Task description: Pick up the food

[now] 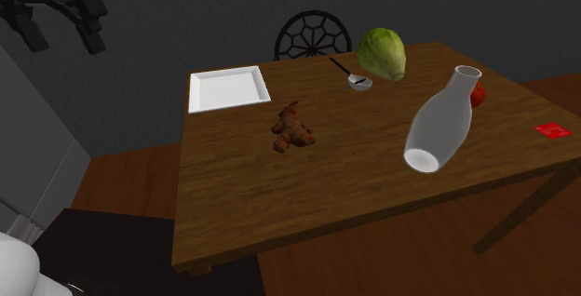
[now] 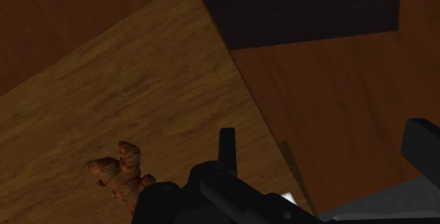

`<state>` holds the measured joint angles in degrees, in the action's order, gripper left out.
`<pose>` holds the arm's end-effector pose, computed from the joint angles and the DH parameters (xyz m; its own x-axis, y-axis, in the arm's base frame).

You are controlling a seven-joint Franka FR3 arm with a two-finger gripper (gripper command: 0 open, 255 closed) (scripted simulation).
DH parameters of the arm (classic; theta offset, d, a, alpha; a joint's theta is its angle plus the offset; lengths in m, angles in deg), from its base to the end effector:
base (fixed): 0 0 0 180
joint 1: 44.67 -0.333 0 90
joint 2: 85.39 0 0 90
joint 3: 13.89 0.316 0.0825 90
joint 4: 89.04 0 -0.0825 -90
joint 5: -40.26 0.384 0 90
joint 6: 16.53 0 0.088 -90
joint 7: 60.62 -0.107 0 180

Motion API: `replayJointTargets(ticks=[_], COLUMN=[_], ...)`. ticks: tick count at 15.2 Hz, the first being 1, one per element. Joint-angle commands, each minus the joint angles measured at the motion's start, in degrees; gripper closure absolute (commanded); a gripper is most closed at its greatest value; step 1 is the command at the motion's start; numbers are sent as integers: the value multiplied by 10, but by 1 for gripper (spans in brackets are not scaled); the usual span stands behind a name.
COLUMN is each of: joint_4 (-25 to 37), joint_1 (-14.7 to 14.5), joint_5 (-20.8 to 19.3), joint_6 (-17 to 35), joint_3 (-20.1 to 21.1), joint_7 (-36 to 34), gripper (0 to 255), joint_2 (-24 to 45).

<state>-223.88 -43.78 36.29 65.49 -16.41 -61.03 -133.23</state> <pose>0.2777 -0.0292 0.5942 0.9945 -0.0588 -0.0870 -0.0557 -0.9978 0.0372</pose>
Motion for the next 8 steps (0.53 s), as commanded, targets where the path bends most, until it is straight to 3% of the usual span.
replayJointTargets(ticks=[1,8], joint_4=[0,-28], joint_1=[0,10], joint_5=[0,-42], joint_6=[0,117], joint_3=[0,-71], joint_7=[0,75], gripper=[0,0], joint_2=[0,78])
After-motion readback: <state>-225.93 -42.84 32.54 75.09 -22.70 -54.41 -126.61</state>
